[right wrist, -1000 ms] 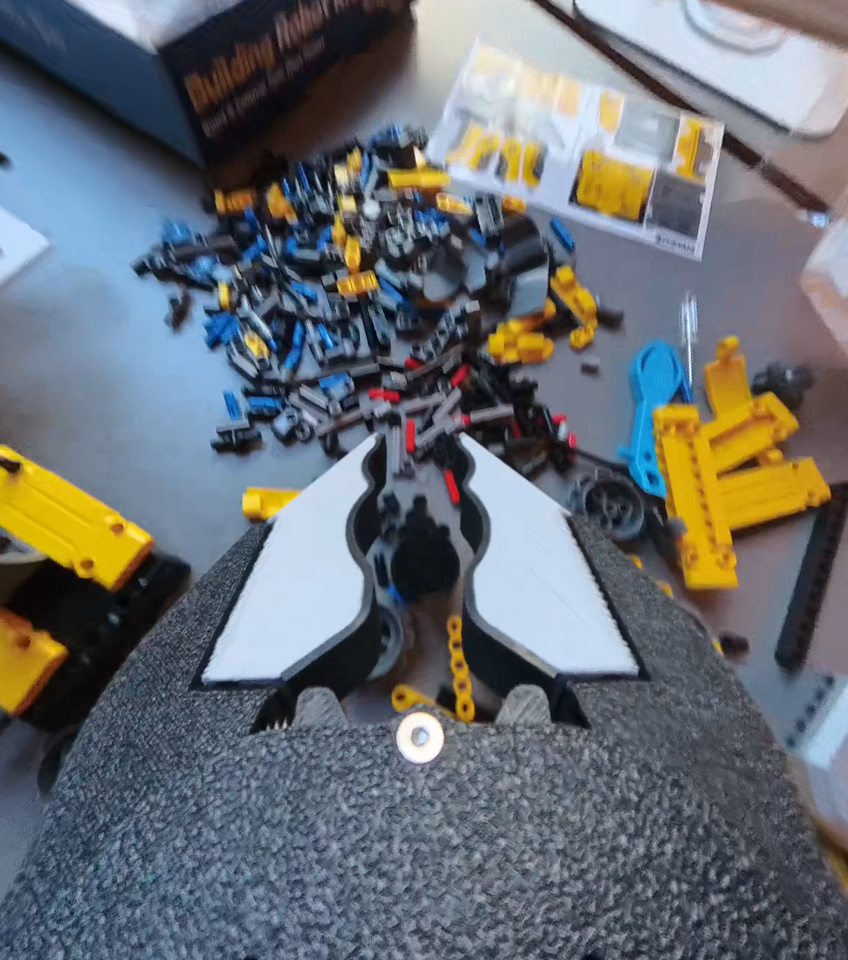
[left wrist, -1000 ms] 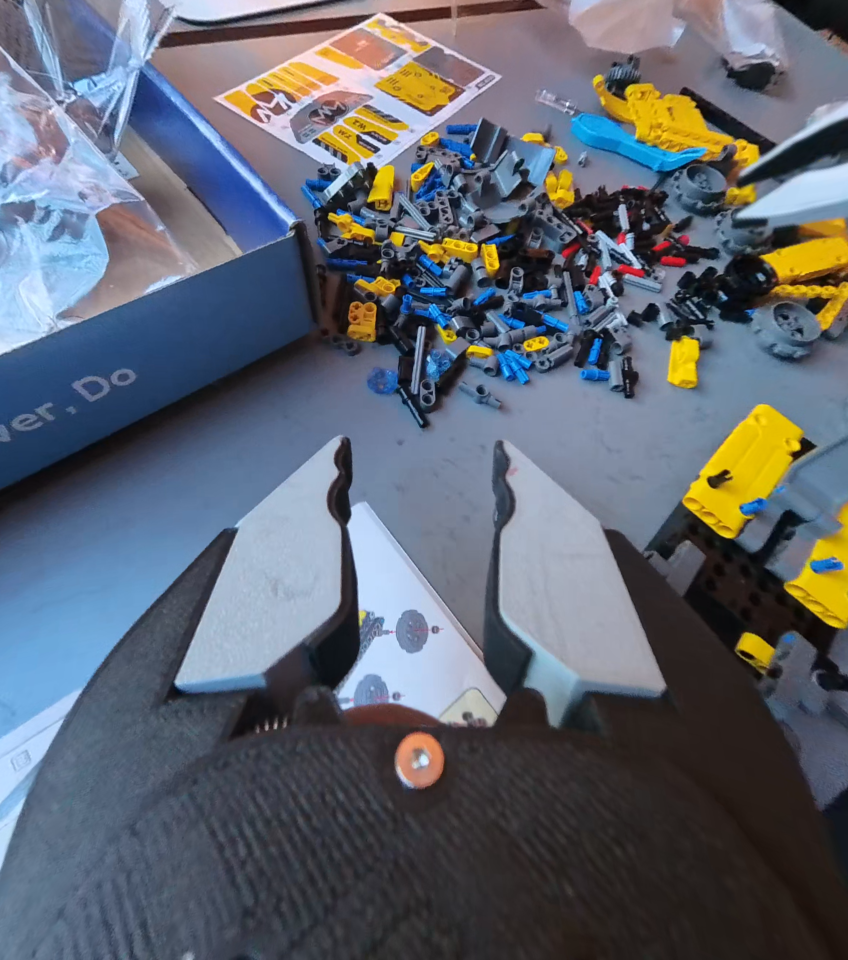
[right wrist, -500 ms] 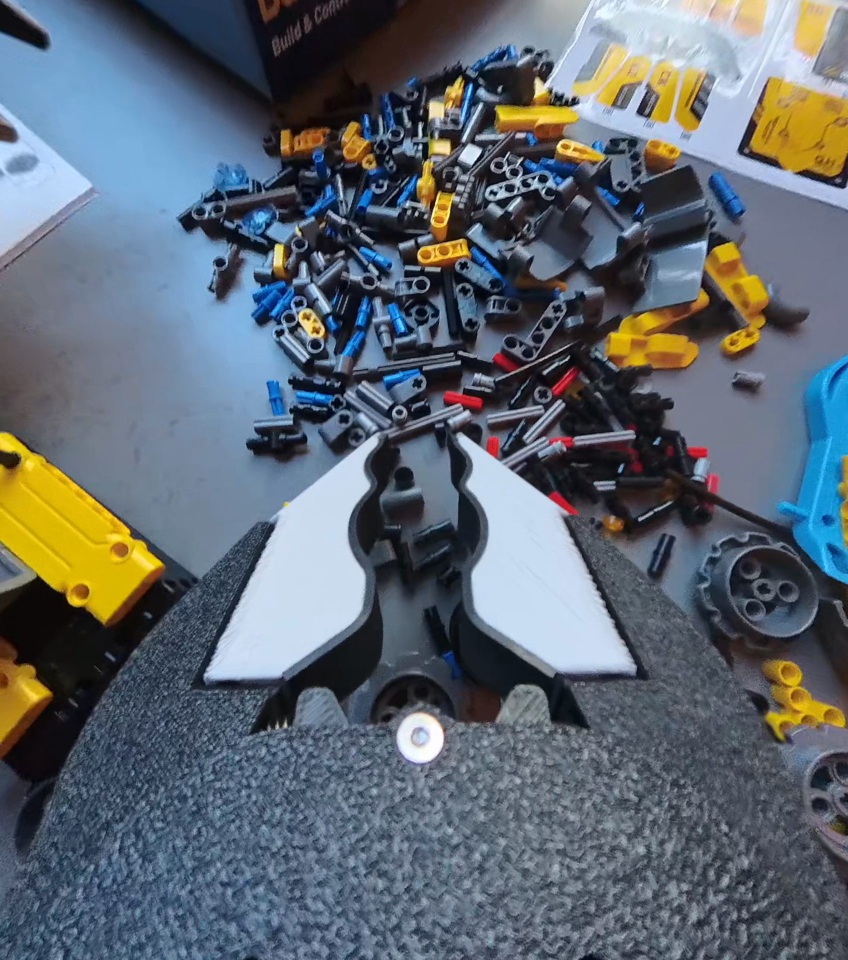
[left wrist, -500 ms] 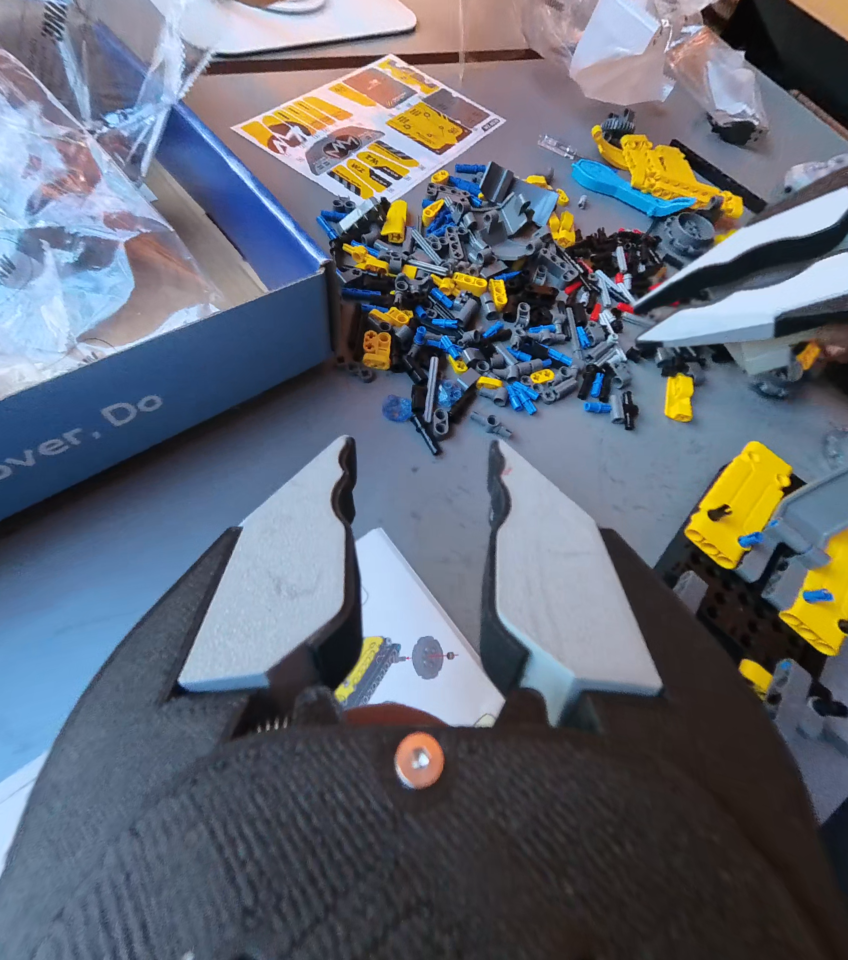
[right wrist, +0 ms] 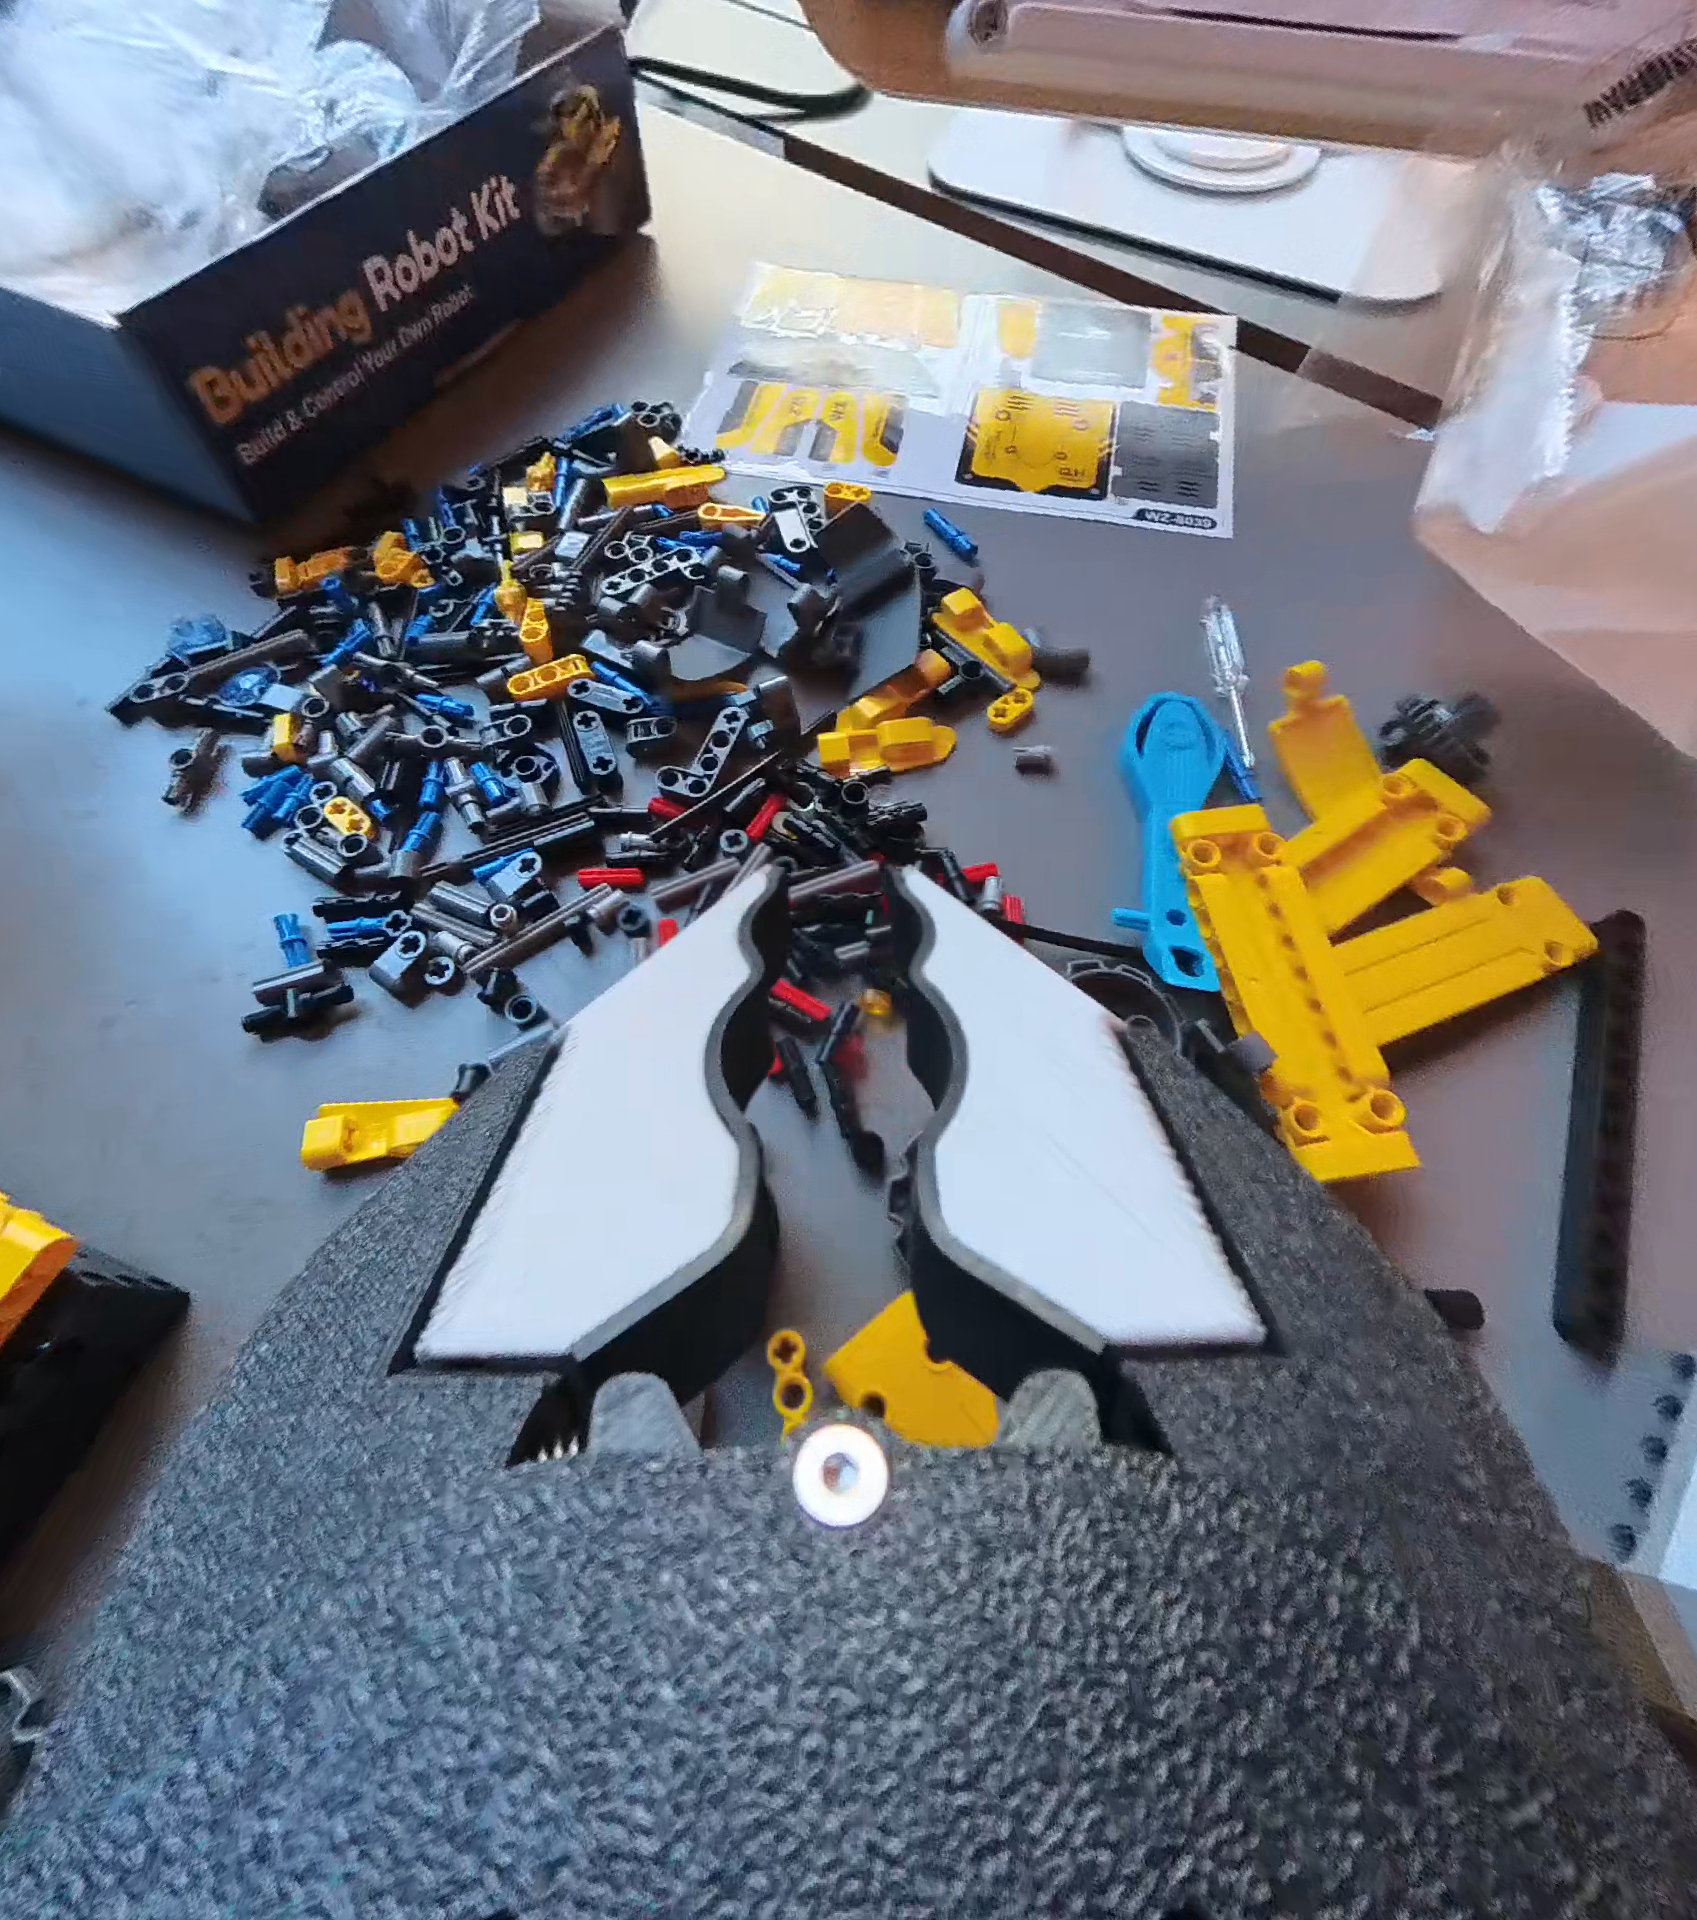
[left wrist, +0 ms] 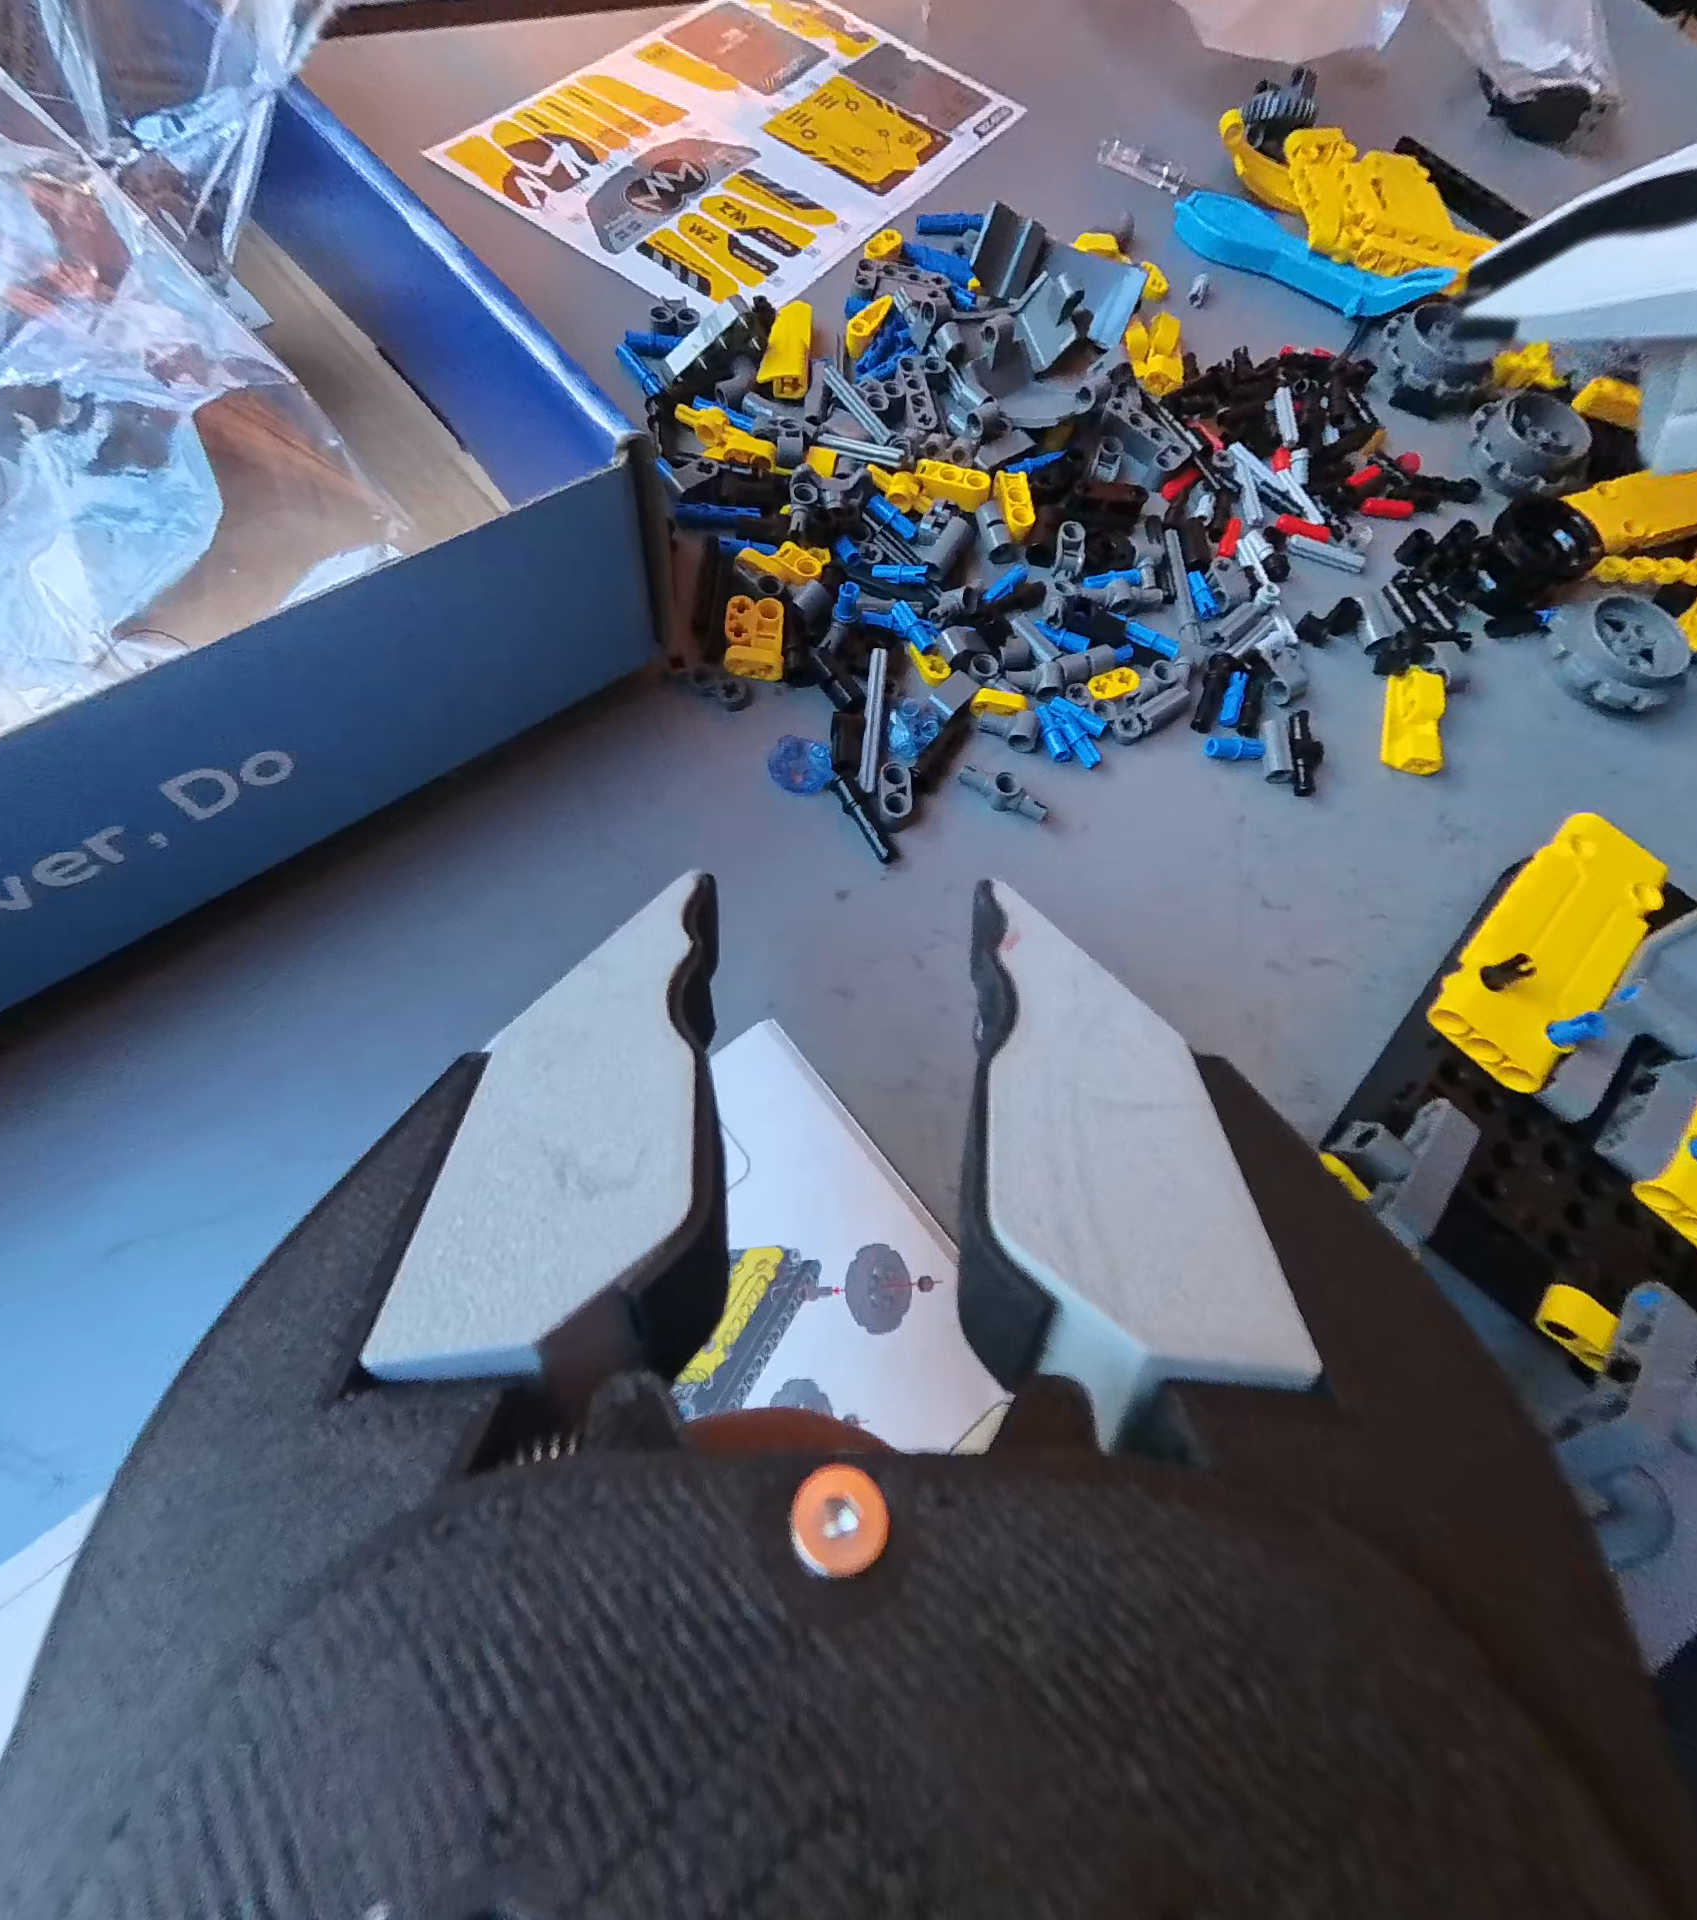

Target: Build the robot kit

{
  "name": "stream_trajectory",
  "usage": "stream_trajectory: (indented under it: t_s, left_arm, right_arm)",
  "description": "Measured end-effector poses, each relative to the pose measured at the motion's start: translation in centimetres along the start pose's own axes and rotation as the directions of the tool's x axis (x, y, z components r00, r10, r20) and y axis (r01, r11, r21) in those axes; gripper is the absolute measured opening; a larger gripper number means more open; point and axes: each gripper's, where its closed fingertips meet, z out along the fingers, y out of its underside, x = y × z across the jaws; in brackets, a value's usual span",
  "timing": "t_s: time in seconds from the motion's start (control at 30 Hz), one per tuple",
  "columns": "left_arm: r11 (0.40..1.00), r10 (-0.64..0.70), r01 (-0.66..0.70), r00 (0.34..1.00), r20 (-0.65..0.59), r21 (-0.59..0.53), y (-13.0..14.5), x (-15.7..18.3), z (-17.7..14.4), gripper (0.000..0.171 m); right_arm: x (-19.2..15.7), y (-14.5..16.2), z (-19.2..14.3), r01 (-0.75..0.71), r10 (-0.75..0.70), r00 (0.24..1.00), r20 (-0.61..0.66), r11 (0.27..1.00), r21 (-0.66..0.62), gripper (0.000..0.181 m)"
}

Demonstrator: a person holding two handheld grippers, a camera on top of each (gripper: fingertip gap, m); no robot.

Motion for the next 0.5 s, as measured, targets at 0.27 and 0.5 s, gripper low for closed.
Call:
stream_trajectory:
  t_s: [0.27,0.5]
  left_arm:
    - [1.0,0.014,-0.014,1.0,-0.002,-0.009,0.1,0.1,0.3,0.046]
    - [1.0,0.011,-0.011,1.0,-0.002,0.0,-0.1,-0.1,-0.1,0.045]
  right_arm:
    - [-0.7,-1.4,-0.3,0.051,-0.049,0.999,-0.023,0.996,0.072,0.019]
    - [0.9,-2.0,-1.4,0.017,-0.008,0.997,-0.081,0.994,0.104,0.02]
